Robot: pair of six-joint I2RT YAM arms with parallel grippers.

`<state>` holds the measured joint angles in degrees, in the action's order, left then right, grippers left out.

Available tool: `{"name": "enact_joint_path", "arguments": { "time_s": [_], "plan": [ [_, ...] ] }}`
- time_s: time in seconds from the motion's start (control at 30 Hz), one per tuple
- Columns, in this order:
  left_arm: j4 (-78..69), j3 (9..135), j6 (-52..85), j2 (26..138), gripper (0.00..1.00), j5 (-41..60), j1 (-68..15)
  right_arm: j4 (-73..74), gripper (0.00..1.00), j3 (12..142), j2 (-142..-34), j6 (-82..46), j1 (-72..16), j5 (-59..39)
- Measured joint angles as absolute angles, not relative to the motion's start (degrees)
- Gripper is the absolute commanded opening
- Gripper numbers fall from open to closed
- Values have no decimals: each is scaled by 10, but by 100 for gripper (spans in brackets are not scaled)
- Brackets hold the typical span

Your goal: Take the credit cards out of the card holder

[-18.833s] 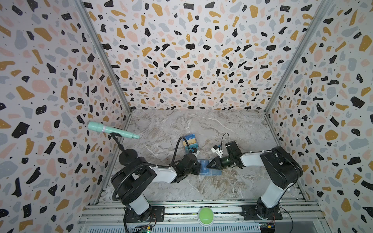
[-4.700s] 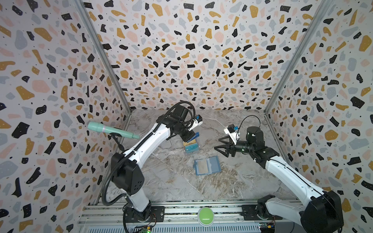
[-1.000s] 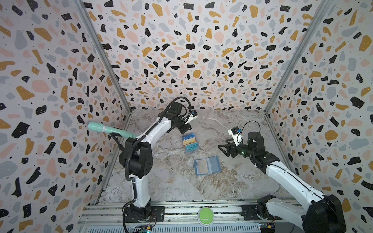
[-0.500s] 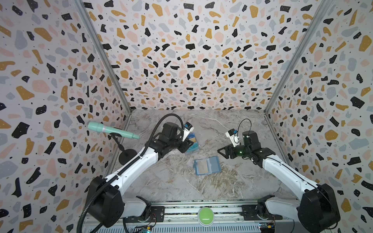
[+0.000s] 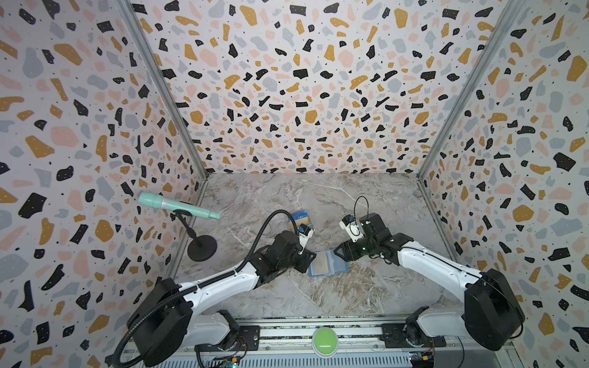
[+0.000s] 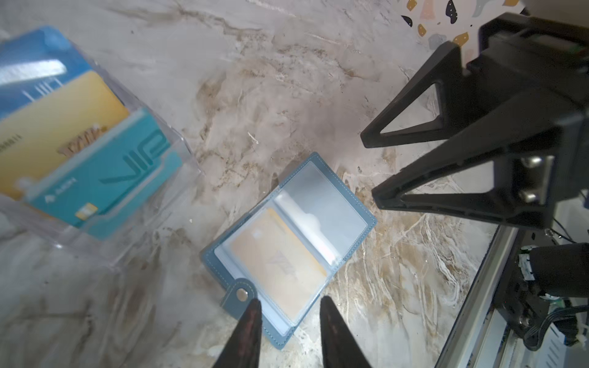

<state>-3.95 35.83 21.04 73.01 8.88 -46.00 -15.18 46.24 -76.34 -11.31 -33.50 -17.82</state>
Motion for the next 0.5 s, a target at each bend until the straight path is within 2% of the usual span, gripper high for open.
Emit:
{"name": "enact_joint_path", "arguments": {
  "time_s": [0.17, 0.27, 0.5],
  "plan": [
    [-72, 343, 238, 771, 32, 86, -481, -145, 67, 462, -763, -127, -351, -137],
    [-99, 331, 256, 788, 35, 82, -493, -138, 67, 462, -763, -136, -354, -123],
    [-146, 331, 300, 836, 38, 7, -542, -126, 66, 462, -763, -150, -354, -109]
  ]
}}
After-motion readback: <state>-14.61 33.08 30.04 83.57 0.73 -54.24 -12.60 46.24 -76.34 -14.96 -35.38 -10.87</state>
